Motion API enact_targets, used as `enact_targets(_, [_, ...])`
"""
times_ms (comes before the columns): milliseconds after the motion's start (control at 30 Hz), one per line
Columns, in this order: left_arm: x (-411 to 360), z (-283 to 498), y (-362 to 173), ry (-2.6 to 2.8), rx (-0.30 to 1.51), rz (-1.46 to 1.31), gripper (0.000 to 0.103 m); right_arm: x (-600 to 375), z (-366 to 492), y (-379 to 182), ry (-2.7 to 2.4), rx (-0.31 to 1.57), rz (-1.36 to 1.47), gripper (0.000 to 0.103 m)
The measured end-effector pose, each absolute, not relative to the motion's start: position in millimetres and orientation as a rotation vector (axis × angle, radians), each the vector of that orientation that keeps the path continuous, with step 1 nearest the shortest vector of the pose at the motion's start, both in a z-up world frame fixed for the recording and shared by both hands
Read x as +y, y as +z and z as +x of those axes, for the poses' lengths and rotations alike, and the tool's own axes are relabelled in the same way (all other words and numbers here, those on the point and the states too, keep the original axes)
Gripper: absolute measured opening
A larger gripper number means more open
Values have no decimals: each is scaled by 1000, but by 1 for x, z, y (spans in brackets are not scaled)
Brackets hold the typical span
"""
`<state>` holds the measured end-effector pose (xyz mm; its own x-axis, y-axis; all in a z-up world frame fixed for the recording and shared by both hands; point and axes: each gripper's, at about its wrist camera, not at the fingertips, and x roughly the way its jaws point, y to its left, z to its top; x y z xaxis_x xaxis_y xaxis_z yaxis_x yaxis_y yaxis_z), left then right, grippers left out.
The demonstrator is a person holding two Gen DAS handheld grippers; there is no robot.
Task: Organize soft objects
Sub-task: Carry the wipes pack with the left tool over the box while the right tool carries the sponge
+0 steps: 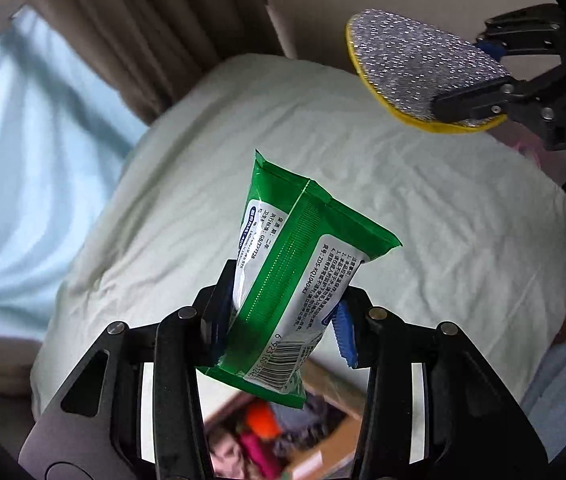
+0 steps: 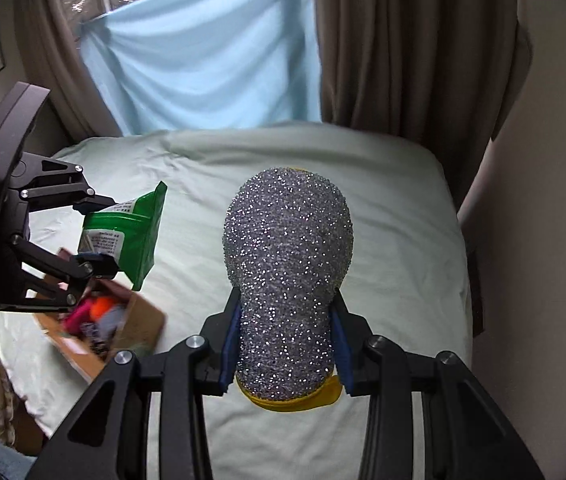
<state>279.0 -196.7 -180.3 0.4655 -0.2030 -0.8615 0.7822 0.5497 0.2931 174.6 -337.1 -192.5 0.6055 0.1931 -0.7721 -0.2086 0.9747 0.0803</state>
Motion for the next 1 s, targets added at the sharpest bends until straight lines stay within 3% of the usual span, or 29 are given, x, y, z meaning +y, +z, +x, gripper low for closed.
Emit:
enact_targets(267, [-116,198,-147,-513,917,626,39,-276,129,-144,326,872,-26,36])
enact_targets(500, [-41,161,-156,-383,961,491,39,-208,112,-133,402,866,-22,36])
enact_targets(1000, [142,161,-209,-229,1088,295,39,-57,127,-176,397,977,7,36])
